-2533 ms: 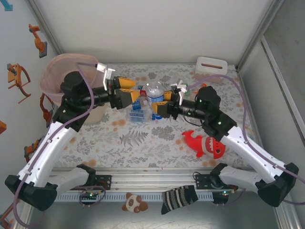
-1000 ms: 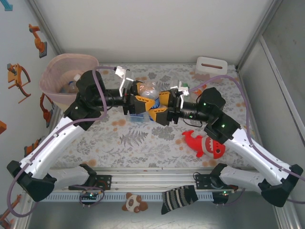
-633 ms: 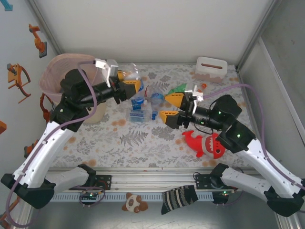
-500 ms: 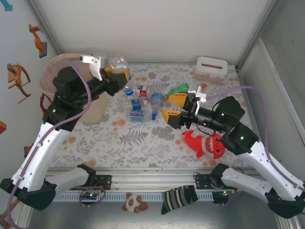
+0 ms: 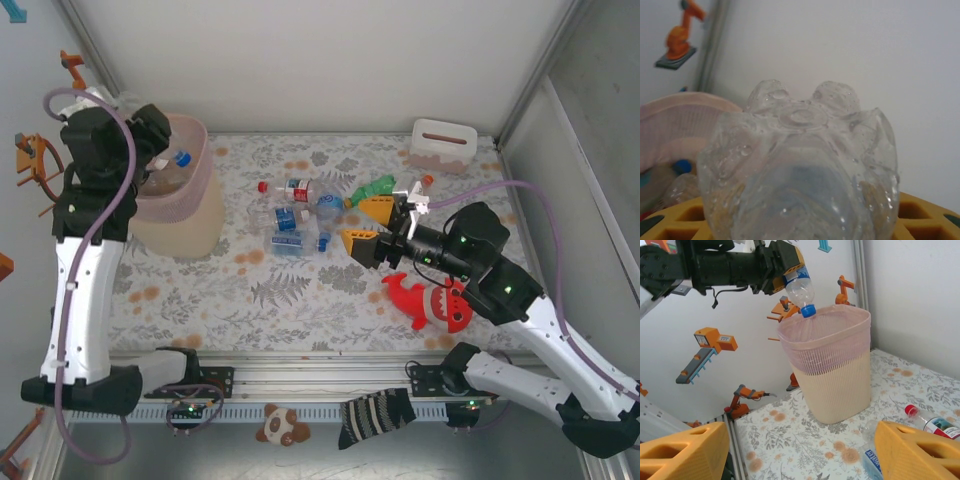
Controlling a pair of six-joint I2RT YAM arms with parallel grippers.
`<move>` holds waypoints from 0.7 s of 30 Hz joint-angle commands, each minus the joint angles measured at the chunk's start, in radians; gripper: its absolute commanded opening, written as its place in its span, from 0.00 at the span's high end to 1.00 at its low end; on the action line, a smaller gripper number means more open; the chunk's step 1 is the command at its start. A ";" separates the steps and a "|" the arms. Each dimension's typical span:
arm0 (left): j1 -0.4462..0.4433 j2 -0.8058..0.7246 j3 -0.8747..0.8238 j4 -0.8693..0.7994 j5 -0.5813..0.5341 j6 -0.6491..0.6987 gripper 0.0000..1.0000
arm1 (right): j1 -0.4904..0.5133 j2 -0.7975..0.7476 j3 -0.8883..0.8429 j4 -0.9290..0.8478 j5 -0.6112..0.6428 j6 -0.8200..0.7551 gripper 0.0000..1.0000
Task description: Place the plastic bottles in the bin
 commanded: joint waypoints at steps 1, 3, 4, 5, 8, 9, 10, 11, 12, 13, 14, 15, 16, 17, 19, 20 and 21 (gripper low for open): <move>0.028 0.068 0.089 -0.197 -0.126 -0.176 0.75 | 0.005 -0.008 -0.004 0.007 0.021 -0.016 0.24; 0.048 0.111 0.124 -0.244 -0.132 -0.221 0.78 | 0.005 -0.009 -0.007 0.004 0.024 -0.016 0.24; 0.060 0.131 0.141 -0.269 -0.135 -0.249 0.80 | 0.005 -0.009 -0.007 0.003 0.026 -0.015 0.24; 0.069 0.150 0.157 -0.292 -0.135 -0.274 0.82 | 0.006 -0.009 -0.006 0.003 0.025 -0.017 0.24; 0.105 0.231 0.224 -0.387 -0.127 -0.358 0.83 | 0.006 -0.013 -0.010 0.001 0.027 -0.018 0.24; 0.115 0.260 0.247 -0.419 -0.116 -0.381 0.83 | 0.006 -0.013 -0.011 0.002 0.027 -0.020 0.24; 0.123 0.286 0.268 -0.449 -0.119 -0.411 0.83 | 0.005 -0.015 -0.013 0.003 0.027 -0.019 0.24; 0.130 0.307 0.281 -0.477 -0.122 -0.437 0.84 | 0.005 -0.012 -0.012 0.003 0.028 -0.021 0.24; 0.138 0.325 0.290 -0.502 -0.117 -0.469 0.85 | 0.005 -0.012 -0.014 0.003 0.028 -0.021 0.24; 0.146 0.342 0.297 -0.523 -0.117 -0.500 0.85 | 0.005 -0.010 -0.015 0.004 0.028 -0.022 0.24; 0.152 0.356 0.302 -0.543 -0.117 -0.521 0.85 | 0.005 -0.010 -0.016 0.005 0.028 -0.021 0.24; 0.159 0.375 0.306 -0.565 -0.123 -0.550 0.83 | 0.005 -0.013 -0.016 0.007 0.028 -0.021 0.24; 0.165 0.395 0.312 -0.585 -0.122 -0.572 0.80 | 0.005 -0.012 -0.019 0.010 0.028 -0.021 0.24; 0.172 0.412 0.318 -0.600 -0.115 -0.592 0.80 | 0.005 -0.012 -0.020 0.012 0.028 -0.021 0.24; 0.185 0.445 0.324 -0.635 -0.098 -0.638 0.79 | 0.005 -0.012 -0.021 0.015 0.028 -0.023 0.24; 0.187 0.457 0.321 -0.644 -0.089 -0.659 0.79 | 0.005 -0.010 -0.021 0.016 0.028 -0.025 0.24; 0.191 0.469 0.319 -0.655 -0.086 -0.678 0.78 | 0.006 -0.011 -0.019 0.015 0.028 -0.026 0.24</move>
